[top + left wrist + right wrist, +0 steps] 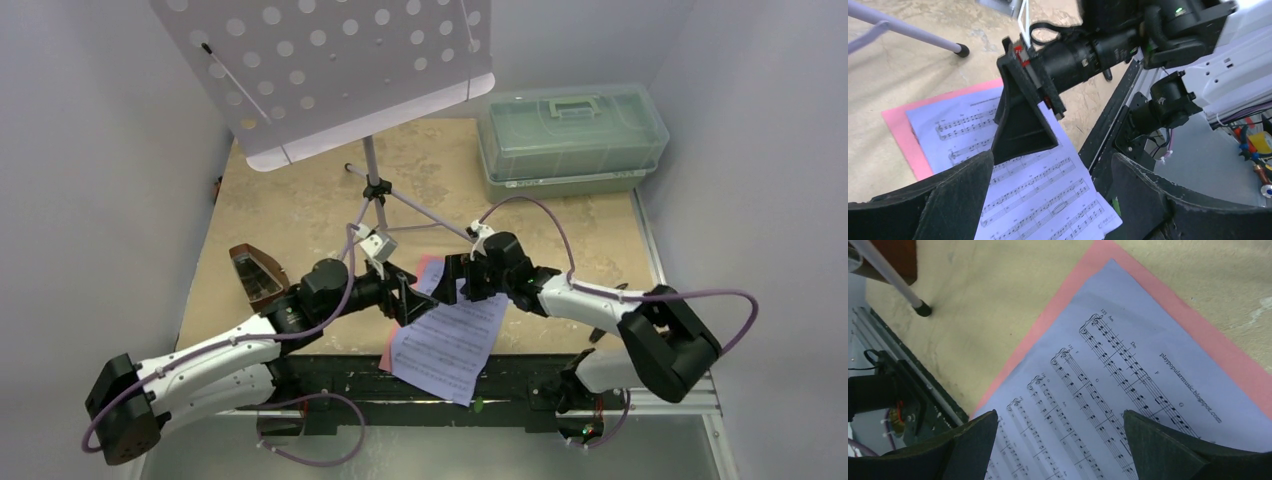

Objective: Set up the instrument practice props

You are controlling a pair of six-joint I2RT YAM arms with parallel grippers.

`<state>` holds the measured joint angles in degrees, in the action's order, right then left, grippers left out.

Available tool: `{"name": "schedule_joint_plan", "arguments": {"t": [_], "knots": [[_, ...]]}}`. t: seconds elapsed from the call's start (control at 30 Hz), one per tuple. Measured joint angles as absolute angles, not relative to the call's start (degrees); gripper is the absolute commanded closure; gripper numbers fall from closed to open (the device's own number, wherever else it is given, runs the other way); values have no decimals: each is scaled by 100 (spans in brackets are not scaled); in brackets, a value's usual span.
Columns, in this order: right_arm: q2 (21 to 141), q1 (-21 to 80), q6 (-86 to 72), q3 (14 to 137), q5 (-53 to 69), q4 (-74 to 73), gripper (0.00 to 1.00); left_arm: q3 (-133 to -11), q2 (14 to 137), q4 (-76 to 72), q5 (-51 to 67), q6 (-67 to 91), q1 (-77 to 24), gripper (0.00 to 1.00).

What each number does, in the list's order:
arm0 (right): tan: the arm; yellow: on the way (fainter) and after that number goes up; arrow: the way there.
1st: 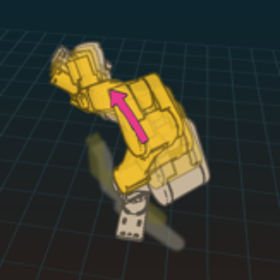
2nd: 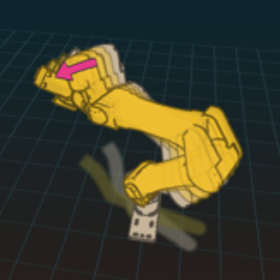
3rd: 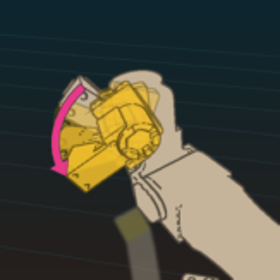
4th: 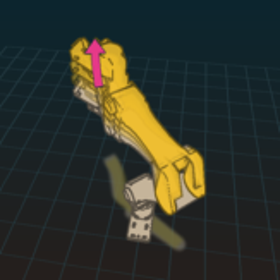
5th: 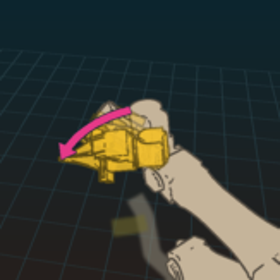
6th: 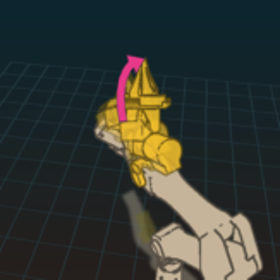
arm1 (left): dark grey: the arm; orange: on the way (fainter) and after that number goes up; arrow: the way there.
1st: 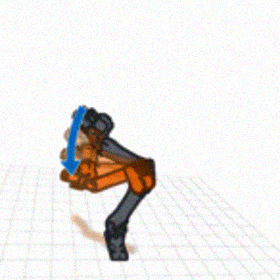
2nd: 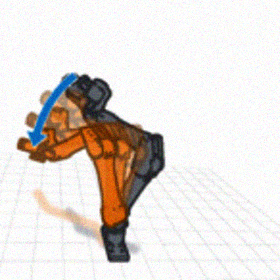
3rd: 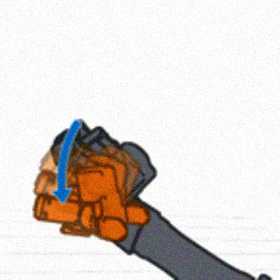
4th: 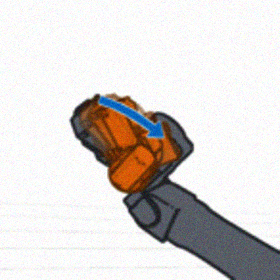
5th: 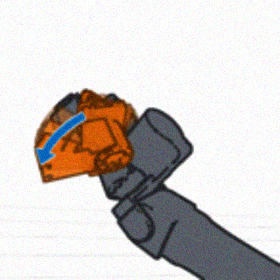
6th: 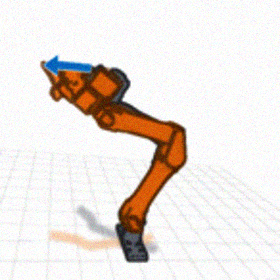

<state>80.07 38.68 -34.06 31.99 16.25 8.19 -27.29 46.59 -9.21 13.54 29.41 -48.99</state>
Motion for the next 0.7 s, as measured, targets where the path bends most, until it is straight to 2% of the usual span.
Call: {"name": "schedule_joint_plan", "arguments": {"t": [0.23, 0.37, 0.47, 0.53, 0.7], "knots": [[6934, 3680, -3275, 3173, 1441, 458, 1, -2729, 5649, -1365, 530, 2985, -5605, 17], [6884, 3269, -3500, 3238, 749, -412, 1, -2790, 6088, -1249, 270, 3087, -5601, 26], [6934, 2818, -3767, 3256, 279, -1162, 1, -2963, 6519, -1052, 180, 3109, -5603, 29], [6882, 2624, -3920, 3253, -64, -1649, 2, -3164, 6864, -875, 165, 3092, -5603, 33], [6348, 2606, -4213, 3229, -395, -2320, 4, -3712, 7841, -628, 272, 3063, -5603, 57]]}}
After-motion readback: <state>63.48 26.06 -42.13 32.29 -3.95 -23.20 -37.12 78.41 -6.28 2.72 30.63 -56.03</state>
